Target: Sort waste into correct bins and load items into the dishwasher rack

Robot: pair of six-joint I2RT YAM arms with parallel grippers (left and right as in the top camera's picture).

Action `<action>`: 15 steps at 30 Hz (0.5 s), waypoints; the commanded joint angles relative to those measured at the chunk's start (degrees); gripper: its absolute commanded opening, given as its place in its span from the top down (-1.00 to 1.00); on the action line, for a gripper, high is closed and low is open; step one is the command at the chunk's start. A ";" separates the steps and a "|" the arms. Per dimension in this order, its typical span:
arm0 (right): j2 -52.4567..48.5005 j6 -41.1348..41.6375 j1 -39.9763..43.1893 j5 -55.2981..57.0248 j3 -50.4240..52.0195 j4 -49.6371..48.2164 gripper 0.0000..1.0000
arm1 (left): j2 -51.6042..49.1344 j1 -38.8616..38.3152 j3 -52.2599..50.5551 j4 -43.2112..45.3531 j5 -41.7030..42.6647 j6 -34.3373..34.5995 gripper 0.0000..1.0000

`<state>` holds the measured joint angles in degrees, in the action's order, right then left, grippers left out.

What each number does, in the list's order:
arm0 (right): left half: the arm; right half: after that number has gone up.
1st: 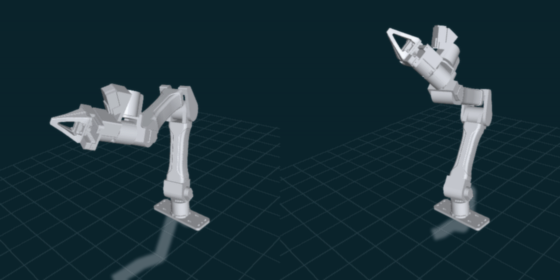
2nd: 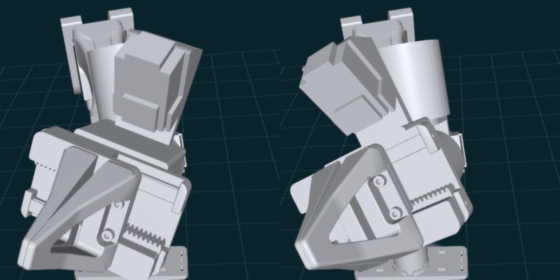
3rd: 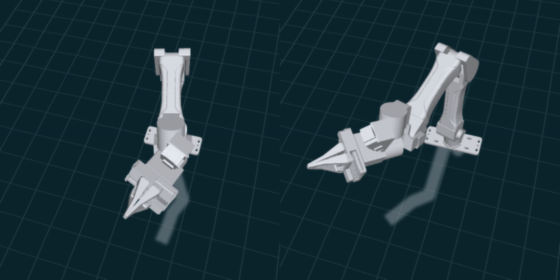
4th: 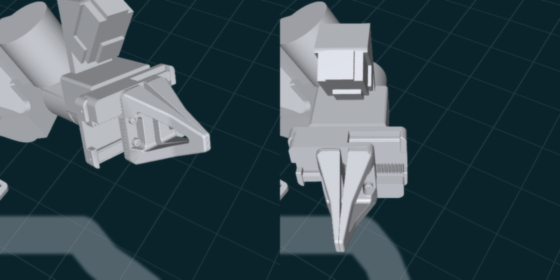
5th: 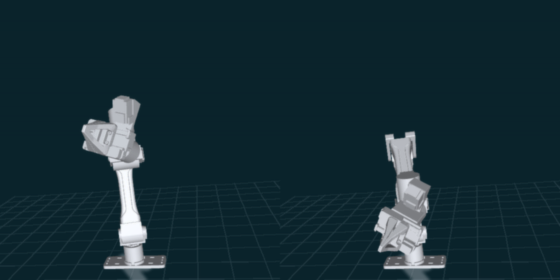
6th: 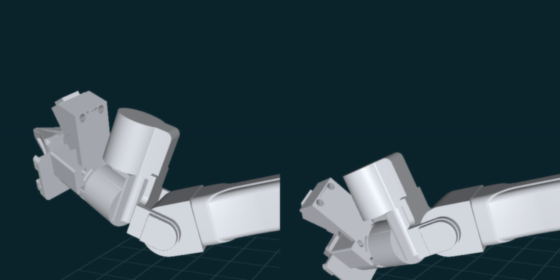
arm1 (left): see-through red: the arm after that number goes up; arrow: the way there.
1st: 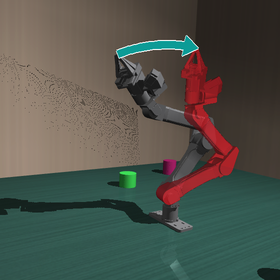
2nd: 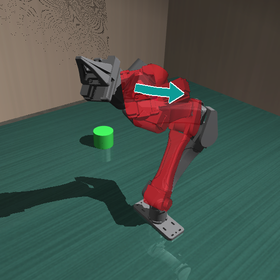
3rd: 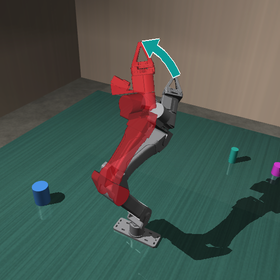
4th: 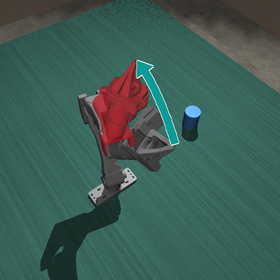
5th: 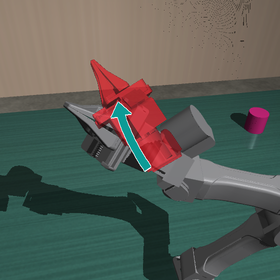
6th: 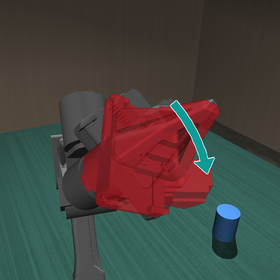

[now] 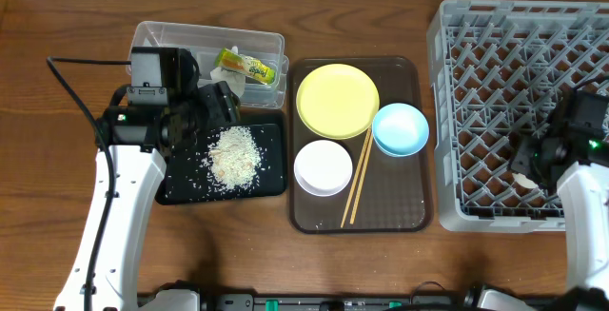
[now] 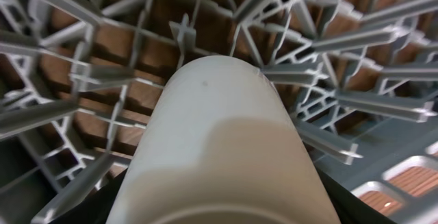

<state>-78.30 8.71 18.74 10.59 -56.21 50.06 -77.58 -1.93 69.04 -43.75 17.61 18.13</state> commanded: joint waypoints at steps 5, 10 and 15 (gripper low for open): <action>-2.75 1.97 0.79 0.22 0.04 -0.74 -0.82 | 0.11 0.20 -0.09 -0.37 -0.74 -0.52 -0.52; -0.50 1.97 0.68 -4.98 -2.60 -0.74 -0.85 | 0.11 0.20 -0.09 -0.74 -0.74 -0.55 -0.54; 4.31 0.57 -0.28 -23.02 -7.54 -3.02 -0.63 | 0.09 0.20 -0.33 -1.68 -1.36 -0.55 -0.60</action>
<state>-77.97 10.00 19.51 2.00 -59.79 48.58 -77.58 -1.93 69.01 -45.04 17.58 18.02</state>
